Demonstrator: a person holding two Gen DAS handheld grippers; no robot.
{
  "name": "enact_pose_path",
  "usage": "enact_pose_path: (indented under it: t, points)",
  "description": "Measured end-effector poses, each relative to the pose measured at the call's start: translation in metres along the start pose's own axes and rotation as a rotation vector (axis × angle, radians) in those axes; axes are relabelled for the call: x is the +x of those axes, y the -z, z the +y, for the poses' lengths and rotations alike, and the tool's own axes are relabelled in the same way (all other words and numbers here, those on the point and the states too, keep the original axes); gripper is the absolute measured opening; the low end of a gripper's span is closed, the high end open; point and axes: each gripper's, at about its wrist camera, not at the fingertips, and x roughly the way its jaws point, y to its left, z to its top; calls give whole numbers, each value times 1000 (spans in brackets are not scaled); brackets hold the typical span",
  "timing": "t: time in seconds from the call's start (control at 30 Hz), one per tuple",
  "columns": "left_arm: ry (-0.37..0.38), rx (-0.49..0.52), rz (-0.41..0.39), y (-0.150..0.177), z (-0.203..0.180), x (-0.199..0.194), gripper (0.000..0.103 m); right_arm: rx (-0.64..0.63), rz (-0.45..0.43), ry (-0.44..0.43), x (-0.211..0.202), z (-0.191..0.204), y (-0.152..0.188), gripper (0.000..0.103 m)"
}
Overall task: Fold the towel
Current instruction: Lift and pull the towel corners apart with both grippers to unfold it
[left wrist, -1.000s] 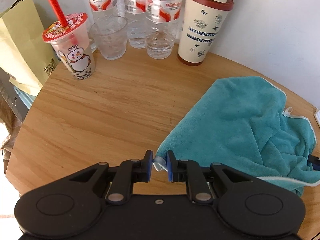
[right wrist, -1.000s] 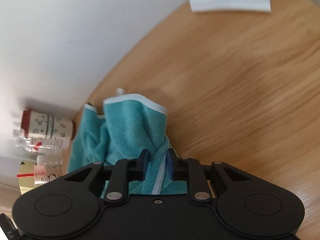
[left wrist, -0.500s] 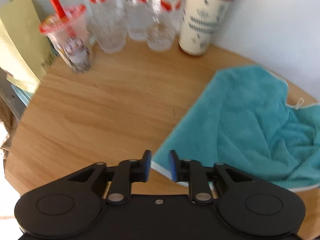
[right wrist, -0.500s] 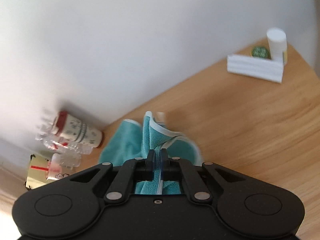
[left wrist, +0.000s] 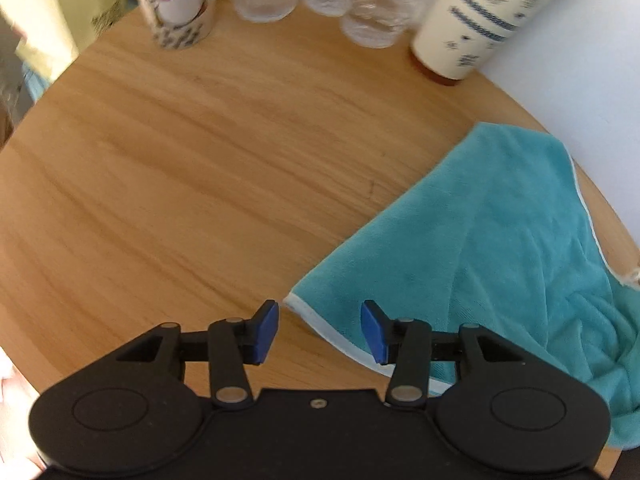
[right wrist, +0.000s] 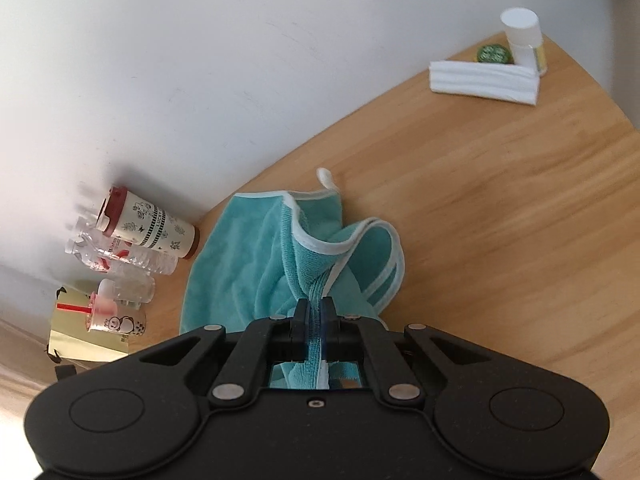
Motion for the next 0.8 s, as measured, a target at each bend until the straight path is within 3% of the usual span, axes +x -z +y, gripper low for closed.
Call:
enact_pose_path:
  t: [0.17,0.33,0.4,0.43,0.63,0.8]
  points:
    - [54,-73,-36,3,6,-3,46,1,16,3,2,-4,5,5]
    - [111,-151,12,2,2,13,48,-9,33,7,7,-5,8,5]
    - [112,-130,-4,4,-4,13,30,-15,25,7,6,-5,8,5]
    - [111,-115,-18,5,-7,13,9,-15,15,9,5,-6,7,5]
    - [150,-111,-116,-6,-11,3,4,-5,-85,11,-13,-5,-2,5]
    - [136,-85,-261,-25,-16,-30,3,-21,-199,-12,-37,13,-18,5]
